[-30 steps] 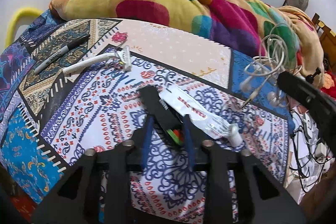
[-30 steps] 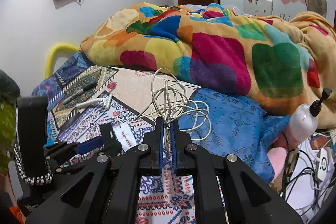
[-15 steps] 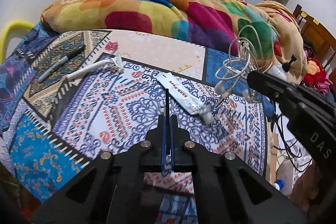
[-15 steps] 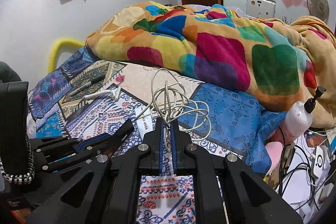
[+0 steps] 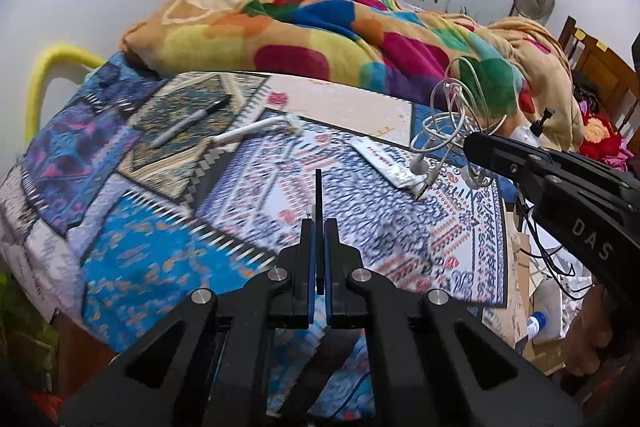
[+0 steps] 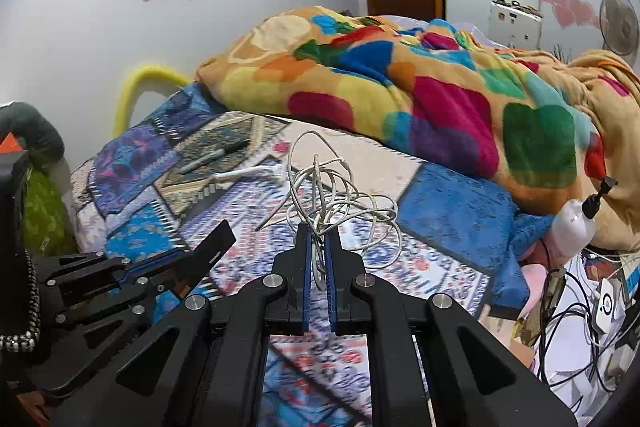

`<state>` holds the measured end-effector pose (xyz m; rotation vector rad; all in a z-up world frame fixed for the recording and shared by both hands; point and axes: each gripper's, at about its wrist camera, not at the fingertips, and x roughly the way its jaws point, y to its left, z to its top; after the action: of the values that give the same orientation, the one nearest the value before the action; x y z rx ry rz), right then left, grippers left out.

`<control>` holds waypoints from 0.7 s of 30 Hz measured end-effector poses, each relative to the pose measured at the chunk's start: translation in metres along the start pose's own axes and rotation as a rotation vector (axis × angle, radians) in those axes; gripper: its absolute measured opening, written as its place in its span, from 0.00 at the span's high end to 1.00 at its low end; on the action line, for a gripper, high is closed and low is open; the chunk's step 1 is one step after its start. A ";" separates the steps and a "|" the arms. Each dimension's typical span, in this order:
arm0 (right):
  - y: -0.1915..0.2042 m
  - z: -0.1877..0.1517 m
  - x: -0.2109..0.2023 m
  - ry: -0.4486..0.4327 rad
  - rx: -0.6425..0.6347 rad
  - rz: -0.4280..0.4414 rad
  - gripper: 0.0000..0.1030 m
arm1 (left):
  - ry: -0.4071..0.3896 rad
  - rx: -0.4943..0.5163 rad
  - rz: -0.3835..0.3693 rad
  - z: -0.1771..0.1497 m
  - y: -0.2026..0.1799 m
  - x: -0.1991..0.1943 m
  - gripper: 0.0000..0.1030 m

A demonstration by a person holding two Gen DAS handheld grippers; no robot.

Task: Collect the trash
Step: 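Carry the earphone cable and power bank with both tools over the white bin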

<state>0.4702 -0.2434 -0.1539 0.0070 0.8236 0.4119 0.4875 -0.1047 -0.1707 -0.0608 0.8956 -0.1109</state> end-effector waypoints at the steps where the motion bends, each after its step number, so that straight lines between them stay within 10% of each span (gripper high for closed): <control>1: 0.005 0.000 -0.002 0.000 -0.005 0.005 0.94 | -0.005 -0.005 0.004 -0.003 0.005 -0.006 0.98; 21: 0.184 -0.017 -0.029 0.004 -0.210 0.177 0.94 | -0.104 -0.192 0.155 -0.086 0.158 -0.141 0.98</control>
<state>0.3758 -0.0867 -0.1146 -0.1167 0.7835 0.6643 0.3446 0.0690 -0.1309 -0.1736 0.8016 0.1222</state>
